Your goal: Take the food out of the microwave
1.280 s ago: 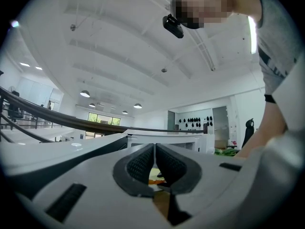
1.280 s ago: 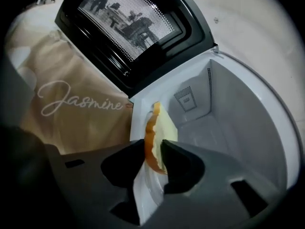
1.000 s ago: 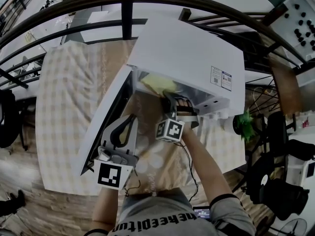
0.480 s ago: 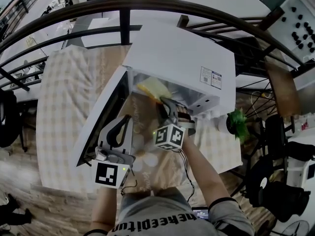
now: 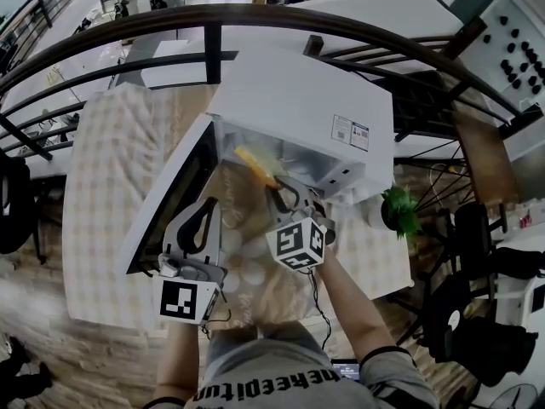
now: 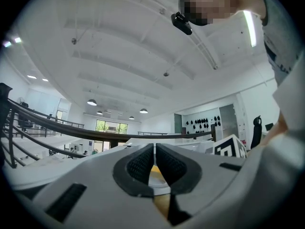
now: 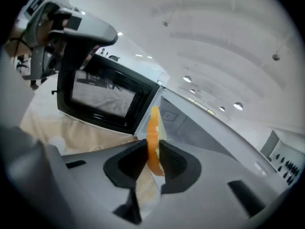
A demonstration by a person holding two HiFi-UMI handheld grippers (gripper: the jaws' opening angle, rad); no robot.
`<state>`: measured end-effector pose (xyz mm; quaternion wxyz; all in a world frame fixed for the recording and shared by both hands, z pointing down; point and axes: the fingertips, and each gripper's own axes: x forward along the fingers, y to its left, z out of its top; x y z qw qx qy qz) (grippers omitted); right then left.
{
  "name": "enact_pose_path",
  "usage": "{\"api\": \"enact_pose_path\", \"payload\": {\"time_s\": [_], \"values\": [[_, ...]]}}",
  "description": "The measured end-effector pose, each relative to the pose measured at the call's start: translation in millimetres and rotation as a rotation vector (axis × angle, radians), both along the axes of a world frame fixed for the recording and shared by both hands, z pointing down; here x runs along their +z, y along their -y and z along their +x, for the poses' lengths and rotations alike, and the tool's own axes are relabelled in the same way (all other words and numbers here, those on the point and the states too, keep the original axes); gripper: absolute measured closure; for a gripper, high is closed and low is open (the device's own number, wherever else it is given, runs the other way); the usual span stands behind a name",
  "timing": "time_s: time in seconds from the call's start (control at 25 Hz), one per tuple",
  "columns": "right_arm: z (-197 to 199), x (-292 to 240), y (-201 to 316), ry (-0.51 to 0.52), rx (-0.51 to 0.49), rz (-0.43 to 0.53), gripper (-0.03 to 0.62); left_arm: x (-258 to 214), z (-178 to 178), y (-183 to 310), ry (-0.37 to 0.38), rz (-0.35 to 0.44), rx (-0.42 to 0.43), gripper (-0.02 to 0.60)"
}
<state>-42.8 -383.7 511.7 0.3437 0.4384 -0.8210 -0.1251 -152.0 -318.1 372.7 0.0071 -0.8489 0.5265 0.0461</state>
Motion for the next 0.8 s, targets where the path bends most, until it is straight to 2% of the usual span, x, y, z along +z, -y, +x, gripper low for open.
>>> {"api": "enact_pose_path", "payload": {"time_s": [0.28,0.8], "values": [[7,-31,-27,0.157,0.0,-0.028,0.511,-11,5,-14,-0.001,0.012,-0.028,0.566],[27,-84,-72,0.393,-0.003,-0.01,0.511,-33,17,-46,0.008,0.035,-0.072,0.566]]}}
